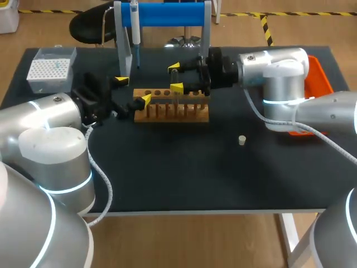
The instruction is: Invert the test tube, pick up the pipette, mount the tip to pipette, aspirate from beaker and dispense into the tube, eject the tip, return the pipette, and cap with the stopper.
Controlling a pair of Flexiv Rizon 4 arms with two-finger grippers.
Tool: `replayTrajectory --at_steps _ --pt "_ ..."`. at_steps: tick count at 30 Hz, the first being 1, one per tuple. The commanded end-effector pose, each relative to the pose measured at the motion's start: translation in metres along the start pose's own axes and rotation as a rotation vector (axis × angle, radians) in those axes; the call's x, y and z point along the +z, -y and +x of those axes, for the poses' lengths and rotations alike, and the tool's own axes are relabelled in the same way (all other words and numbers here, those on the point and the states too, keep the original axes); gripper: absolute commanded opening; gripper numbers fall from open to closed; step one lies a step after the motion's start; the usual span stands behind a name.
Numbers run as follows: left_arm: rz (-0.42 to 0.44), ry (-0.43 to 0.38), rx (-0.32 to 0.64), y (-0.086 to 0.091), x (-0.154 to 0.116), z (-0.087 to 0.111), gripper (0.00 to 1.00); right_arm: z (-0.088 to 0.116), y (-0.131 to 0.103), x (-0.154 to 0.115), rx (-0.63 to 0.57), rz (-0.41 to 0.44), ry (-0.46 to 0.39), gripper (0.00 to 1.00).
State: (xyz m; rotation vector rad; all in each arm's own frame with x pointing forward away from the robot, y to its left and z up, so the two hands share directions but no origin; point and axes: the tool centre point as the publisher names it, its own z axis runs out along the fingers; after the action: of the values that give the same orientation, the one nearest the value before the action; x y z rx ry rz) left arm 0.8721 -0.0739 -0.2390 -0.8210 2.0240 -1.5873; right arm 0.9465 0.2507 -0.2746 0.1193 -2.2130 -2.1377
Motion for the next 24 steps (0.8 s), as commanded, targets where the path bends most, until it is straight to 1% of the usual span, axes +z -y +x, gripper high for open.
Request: replayTrajectory --at_steps 1,3,11,14,20,23,24 --pt "0.005 -0.001 0.000 -0.0016 0.0007 -0.0005 1.00 -0.0012 0.0035 0.0026 0.003 -0.007 -0.005 0.55" --pt "0.005 -0.001 0.000 -0.0016 0.0007 -0.0005 1.00 -0.0009 0.0037 0.0033 0.006 -0.010 -0.004 0.50" --pt "0.005 -0.001 0.000 -0.0016 0.0007 -0.0005 1.00 0.0021 0.0042 0.0047 0.013 -0.016 -0.002 0.48" --pt "0.005 -0.001 0.000 -0.0016 0.0007 -0.0005 1.00 0.0030 0.0043 0.0040 0.020 -0.020 0.001 0.45" --pt "0.005 -0.001 0.000 -0.0016 0.0007 -0.0005 1.00 0.0043 0.0035 0.0024 0.024 -0.026 0.005 0.45" --pt "0.005 -0.001 0.000 -0.0016 0.0007 -0.0005 1.00 0.0037 0.0036 0.0019 0.025 -0.026 0.009 0.44" --pt "0.005 -0.001 0.000 -0.0016 0.0007 -0.0005 1.00 0.0035 0.0036 0.0018 0.025 -0.026 0.010 0.42"
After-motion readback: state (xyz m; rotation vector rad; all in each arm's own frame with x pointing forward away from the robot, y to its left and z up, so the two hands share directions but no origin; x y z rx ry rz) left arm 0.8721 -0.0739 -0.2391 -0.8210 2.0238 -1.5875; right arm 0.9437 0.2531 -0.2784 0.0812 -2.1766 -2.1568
